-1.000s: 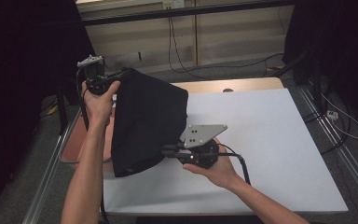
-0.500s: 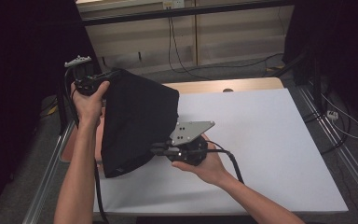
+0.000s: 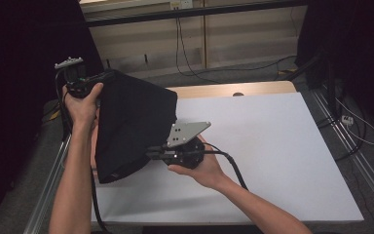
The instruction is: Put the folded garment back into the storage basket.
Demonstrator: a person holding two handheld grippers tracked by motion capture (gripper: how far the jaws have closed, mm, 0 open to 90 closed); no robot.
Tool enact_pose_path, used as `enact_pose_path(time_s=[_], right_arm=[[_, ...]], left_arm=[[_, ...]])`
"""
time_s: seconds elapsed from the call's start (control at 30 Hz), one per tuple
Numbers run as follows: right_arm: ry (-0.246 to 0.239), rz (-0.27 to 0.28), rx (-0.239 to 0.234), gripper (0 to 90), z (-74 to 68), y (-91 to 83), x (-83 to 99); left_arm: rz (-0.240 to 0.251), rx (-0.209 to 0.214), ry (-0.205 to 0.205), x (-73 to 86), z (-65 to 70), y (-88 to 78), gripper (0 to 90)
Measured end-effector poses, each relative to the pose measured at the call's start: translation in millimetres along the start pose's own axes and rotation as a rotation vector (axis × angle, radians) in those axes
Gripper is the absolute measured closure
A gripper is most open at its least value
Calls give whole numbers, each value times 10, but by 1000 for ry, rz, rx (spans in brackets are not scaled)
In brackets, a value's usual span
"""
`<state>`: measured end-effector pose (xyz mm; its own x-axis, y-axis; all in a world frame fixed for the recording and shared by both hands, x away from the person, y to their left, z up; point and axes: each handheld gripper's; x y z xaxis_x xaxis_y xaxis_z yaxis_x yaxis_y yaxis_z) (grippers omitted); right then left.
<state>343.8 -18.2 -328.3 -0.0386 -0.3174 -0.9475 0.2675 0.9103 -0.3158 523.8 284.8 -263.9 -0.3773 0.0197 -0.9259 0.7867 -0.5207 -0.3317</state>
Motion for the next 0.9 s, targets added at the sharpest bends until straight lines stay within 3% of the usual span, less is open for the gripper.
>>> enact_pose_path(time_s=[0.4, 0.9], right_arm=[[-2, 3, -13, 840, 28, 153, -82], [-12, 9, -19, 840, 23, 309, -171]], left_arm=[[20, -28, -28, -15, -180, -87, 781], [24, -70, -14, -48, -314, -264, 782]])
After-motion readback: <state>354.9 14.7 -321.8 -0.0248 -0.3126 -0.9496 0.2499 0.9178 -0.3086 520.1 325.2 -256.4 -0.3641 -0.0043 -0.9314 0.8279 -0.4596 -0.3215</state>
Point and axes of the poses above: each handheld gripper's, and its own axes: y roughly forward along the jaws, x roughly out of its underside, z roughly to its right, and after that the axes turned 1 degree about -x, right-handed
